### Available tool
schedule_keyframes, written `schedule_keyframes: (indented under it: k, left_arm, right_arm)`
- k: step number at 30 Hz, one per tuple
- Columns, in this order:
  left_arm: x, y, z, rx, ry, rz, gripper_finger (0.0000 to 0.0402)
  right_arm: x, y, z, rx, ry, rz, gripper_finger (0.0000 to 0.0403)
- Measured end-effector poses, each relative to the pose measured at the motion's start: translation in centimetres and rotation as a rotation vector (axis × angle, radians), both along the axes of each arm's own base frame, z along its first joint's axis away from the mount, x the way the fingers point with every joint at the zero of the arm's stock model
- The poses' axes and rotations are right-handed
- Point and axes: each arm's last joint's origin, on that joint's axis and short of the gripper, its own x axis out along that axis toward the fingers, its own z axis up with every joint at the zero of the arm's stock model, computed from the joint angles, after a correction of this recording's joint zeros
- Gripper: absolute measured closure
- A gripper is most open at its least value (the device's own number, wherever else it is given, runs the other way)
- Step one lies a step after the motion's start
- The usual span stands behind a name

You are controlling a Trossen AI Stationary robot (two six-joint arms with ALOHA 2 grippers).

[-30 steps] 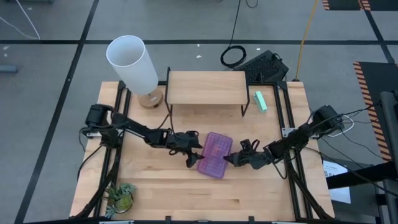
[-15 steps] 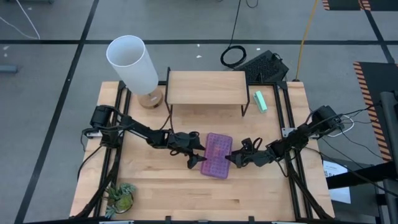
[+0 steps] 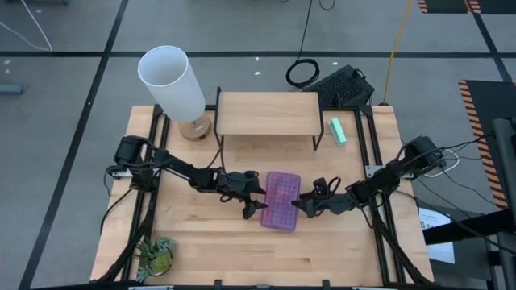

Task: Pack school essentials
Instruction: Put the violet supply box on the shelf

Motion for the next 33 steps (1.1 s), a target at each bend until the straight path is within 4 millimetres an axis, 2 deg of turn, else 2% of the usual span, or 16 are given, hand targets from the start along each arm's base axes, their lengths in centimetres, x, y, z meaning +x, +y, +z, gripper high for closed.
schedule_keyframes:
  k: [18,27,33]
  left_arm:
    - [-0.3,0.1,4.5,0.071,-0.158,0.024,0.0119]
    - [-0.8,0.2,3.2,0.117,-0.046,0.054,0.0119]
    - [-1.0,0.4,2.8,0.141,-0.003,0.089,0.0119]
  right_arm:
    - [0.1,-0.1,1.5,-0.095,-0.045,0.040,0.0122]
    - [0.1,-0.6,1.5,-0.122,-0.017,-0.007,0.0122]
    - [0.4,-0.8,2.0,-0.162,-0.061,-0.007,0.0122]
